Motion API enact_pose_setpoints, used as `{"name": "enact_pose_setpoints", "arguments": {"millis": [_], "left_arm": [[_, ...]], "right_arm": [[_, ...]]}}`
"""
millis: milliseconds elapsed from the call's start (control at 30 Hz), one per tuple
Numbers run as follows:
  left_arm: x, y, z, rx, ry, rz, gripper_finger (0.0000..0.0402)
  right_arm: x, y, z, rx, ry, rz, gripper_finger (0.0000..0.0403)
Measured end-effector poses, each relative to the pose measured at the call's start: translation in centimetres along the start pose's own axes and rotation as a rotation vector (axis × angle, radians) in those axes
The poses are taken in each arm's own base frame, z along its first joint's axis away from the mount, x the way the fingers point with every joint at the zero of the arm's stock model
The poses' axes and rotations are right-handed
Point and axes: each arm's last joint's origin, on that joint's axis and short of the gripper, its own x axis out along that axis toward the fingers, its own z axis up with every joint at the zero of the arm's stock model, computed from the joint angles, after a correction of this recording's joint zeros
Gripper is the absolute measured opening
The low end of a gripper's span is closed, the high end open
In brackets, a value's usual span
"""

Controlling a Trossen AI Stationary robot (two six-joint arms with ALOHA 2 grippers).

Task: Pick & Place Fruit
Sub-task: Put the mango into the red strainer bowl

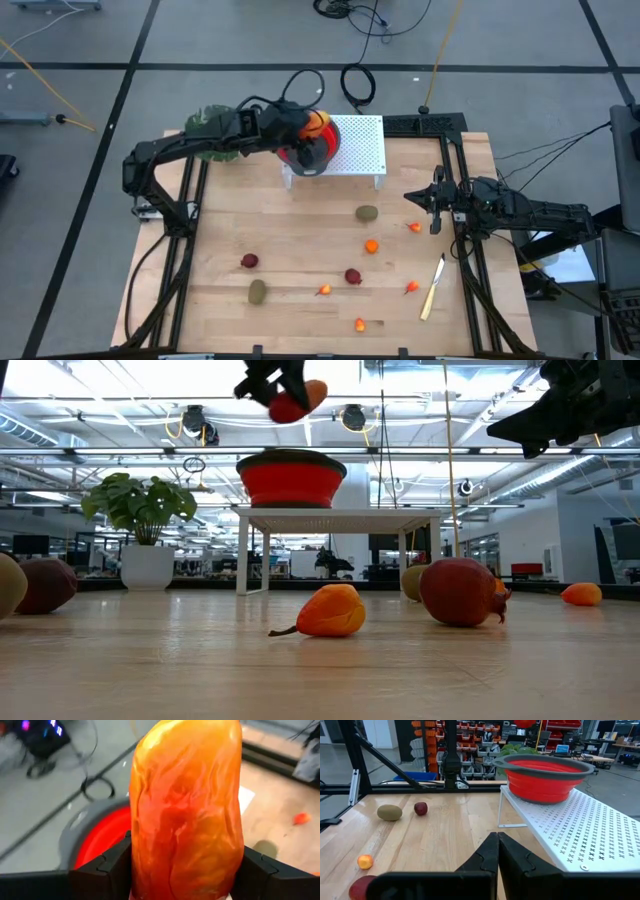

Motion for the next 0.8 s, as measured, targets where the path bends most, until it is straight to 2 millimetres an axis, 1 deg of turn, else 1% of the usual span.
{"name": "enact_pose_setpoints", "arguments": {"millis": [200,300,467,567,800], "left_arm": [[0.3,1.6,-1.1,-0.145,0.131,0.073,0.0243],[0.4,1.9,-1.0,-0.204,0.129,0.075,0.0243],[0.8,2.4,-0.6,-0.326,0.123,0.015,0.0243],[1.4,2.7,-0.6,-0.388,0.142,-0.001,0.0243],[3.2,3.6,-0.5,-0.464,0.167,-0.001,0.0243]], "right_arm": [[0.0,0.0,0.0,0.000,0.000,0.000,0.0000],[0.0,0.0,0.0,0.000,0.000,0.000,0.0000],[0.0,0.0,0.0,0.000,0.000,0.000,0.0000],[0.0,0.0,0.0,0.000,0.000,0.000,0.0000],[0.0,0.0,0.0,0.006,-0.001,0.000,0.0000]]}}
